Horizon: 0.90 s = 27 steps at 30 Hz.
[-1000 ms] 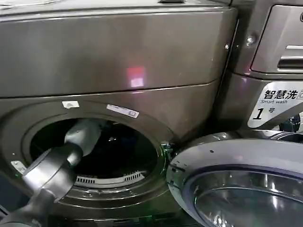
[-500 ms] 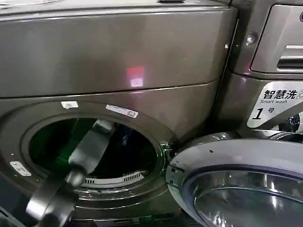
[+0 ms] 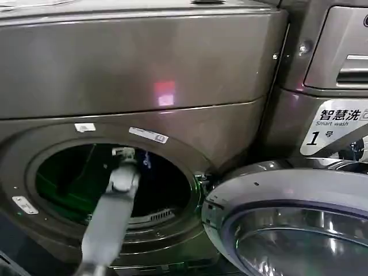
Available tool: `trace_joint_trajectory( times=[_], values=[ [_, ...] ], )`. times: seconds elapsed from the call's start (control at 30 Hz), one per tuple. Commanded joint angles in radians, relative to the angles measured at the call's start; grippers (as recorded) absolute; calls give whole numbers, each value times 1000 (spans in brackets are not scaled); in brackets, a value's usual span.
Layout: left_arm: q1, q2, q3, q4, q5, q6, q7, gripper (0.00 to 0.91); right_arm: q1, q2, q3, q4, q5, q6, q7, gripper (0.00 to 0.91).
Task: Grasp the clothes from the dryer.
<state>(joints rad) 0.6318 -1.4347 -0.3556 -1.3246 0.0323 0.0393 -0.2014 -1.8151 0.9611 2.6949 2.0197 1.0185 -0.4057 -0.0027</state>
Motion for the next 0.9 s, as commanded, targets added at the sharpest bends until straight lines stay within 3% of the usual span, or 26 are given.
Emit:
trace_joint_trajectory(
  times=[0.03,0.4,0.9],
  values=[
    [157,-40,-55,-177,47,-16,-130,0,-18,2,13,-7,-19,24,-6,907],
    [152,-24,-55,-181,22,5,-108,0,-25,-6,19,-16,2,59,22,907],
    [161,-12,-57,-189,25,20,-102,0,-34,-8,39,-9,7,34,7,907]
  ],
)
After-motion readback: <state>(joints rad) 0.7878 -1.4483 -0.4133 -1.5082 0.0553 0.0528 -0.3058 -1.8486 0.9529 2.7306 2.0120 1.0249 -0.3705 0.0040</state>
